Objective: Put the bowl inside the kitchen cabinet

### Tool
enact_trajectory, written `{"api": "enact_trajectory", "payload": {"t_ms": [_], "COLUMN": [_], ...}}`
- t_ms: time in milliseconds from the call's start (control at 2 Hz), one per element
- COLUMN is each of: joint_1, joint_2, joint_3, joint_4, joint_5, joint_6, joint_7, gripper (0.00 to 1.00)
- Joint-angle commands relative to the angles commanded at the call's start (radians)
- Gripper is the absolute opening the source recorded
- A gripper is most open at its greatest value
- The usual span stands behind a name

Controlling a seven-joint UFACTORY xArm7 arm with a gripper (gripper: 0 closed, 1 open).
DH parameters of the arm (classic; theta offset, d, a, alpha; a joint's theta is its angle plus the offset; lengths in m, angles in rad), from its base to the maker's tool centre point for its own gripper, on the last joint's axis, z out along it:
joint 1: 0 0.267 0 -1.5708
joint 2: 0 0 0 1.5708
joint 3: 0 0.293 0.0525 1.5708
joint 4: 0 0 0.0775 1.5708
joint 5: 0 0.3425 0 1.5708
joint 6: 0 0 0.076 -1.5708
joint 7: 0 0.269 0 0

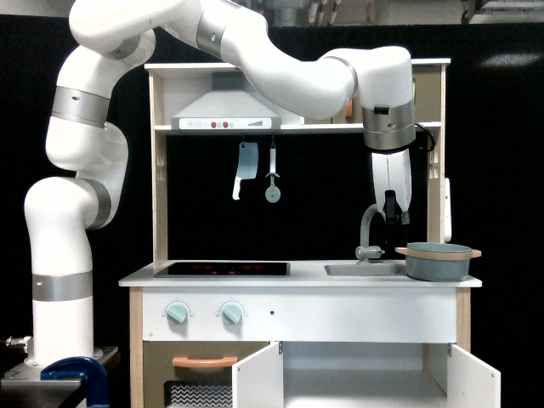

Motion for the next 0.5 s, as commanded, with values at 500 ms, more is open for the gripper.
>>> {"api": "enact_trajectory", "payload": {"t_ms": [500], "joint_1": [-0.015], "joint_2": [0.097], "joint_3": [0.031], "joint_4": [0.113], "joint_5": [0.045], "joint_6": [0.056], "joint_7": [-0.037], "gripper": [1.00]}}
